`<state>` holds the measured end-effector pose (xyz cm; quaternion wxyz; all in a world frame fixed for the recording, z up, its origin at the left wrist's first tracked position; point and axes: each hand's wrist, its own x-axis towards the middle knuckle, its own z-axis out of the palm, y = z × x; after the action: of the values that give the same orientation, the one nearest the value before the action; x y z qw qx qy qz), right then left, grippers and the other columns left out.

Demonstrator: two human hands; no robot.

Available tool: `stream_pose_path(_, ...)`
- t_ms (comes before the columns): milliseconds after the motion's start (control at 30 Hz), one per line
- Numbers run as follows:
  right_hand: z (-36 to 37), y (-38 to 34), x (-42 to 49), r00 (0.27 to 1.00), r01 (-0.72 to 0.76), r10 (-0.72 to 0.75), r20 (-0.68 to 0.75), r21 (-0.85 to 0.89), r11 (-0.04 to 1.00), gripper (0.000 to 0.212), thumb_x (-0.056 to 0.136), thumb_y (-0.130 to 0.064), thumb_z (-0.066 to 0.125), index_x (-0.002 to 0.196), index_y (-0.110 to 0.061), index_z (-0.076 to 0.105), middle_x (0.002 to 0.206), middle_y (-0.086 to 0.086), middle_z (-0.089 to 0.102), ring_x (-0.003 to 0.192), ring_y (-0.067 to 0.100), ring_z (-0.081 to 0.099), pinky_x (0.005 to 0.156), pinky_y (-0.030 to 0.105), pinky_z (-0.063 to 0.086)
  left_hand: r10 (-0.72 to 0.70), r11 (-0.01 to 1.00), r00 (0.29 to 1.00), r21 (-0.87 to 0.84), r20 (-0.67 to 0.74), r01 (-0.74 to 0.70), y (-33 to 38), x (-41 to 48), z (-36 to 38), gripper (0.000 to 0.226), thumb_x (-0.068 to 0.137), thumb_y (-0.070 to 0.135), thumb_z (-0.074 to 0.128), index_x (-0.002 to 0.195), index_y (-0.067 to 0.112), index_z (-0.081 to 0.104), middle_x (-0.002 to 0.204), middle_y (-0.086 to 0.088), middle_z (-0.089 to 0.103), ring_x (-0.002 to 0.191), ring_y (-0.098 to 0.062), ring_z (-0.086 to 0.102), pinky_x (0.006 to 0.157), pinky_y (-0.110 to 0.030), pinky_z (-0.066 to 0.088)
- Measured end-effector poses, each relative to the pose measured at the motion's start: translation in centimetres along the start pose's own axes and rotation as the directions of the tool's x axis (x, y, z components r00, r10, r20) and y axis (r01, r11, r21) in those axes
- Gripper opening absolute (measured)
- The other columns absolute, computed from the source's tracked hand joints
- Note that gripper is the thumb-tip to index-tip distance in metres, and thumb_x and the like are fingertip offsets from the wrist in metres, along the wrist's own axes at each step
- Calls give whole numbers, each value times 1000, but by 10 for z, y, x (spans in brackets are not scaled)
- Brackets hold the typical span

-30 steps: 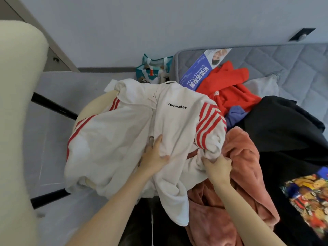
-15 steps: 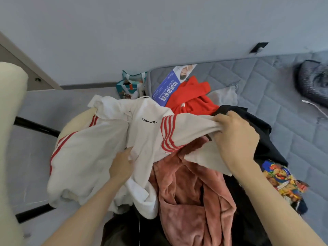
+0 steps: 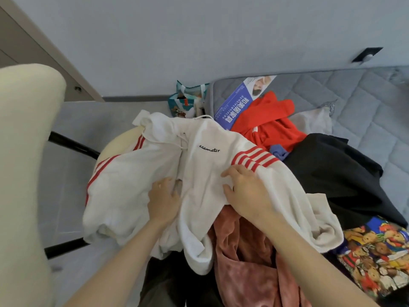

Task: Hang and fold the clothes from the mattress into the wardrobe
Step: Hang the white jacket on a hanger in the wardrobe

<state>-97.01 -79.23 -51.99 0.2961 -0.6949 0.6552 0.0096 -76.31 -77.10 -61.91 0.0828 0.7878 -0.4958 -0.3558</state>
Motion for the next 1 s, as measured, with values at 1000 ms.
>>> stream_pose_path(1000,65,-146,213,997,-42,-23,71,789,613,30,96,-5,40,119,-20,49,99,14,61,87,22,61,76,35,56,136,926,984,367,-114,-85,-25,28,-115,25,96,16,45,120,17,43,69,3,44,60,-17,45,43,-24,24)
